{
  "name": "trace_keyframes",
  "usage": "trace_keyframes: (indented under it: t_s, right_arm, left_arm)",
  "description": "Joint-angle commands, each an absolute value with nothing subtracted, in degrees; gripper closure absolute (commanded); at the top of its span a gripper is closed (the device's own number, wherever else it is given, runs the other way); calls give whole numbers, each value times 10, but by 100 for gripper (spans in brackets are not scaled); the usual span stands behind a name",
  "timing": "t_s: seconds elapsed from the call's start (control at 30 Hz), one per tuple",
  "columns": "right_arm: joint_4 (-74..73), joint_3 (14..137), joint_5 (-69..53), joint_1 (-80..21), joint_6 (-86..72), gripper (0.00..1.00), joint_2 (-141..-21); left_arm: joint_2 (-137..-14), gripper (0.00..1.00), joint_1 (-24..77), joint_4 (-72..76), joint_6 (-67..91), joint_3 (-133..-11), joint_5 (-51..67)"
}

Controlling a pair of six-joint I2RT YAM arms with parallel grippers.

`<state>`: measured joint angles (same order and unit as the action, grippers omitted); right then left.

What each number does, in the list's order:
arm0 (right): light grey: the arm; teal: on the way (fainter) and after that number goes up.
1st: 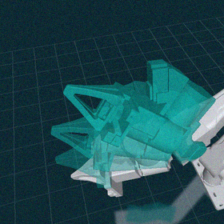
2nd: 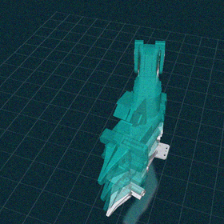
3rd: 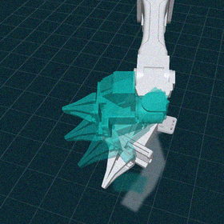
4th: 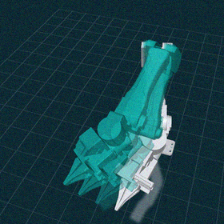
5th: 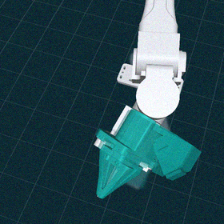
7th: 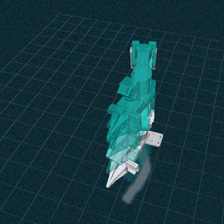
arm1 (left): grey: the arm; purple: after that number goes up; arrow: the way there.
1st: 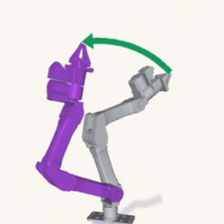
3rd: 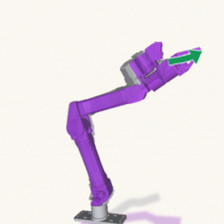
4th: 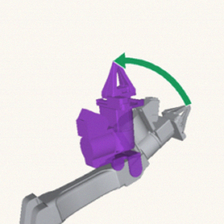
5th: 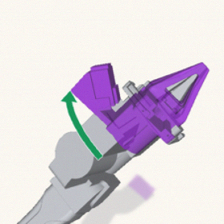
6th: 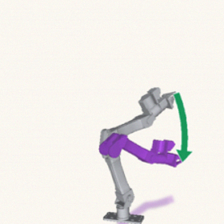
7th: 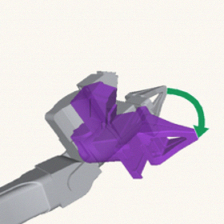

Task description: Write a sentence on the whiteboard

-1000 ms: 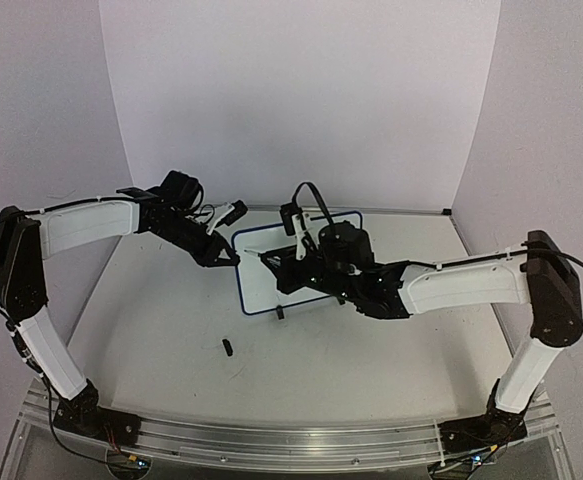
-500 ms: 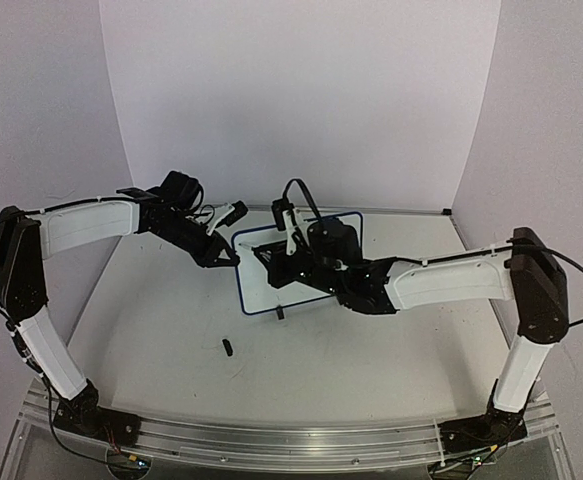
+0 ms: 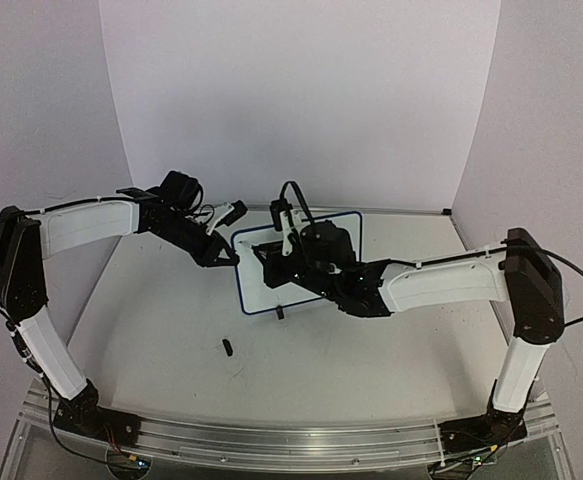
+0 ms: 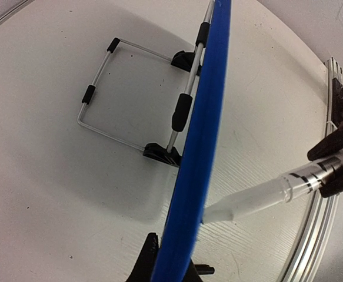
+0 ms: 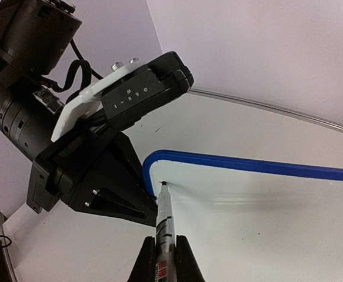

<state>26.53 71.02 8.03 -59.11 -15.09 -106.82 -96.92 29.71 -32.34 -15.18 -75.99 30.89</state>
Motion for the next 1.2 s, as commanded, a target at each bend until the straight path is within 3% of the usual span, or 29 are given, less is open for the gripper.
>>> trace_keyframes:
  t_s: [0.0, 0.37, 0.7, 1.17]
  right_arm:
    - [280, 704, 148, -586, -152, 100, -1049]
    - [285, 685, 158, -586, -148, 100, -1032]
    - [325, 664, 43, -586, -124, 100, -1007]
    - [299, 695, 61, -586, -133, 100, -1044]
  left_arm:
    - [-968, 100, 298, -320, -162, -759, 301]
    - [-968, 100, 298, -321, -163, -759, 297]
    - [-969, 100, 298, -322, -161, -760, 296]
    - [-969, 100, 298, -324, -161, -761, 294]
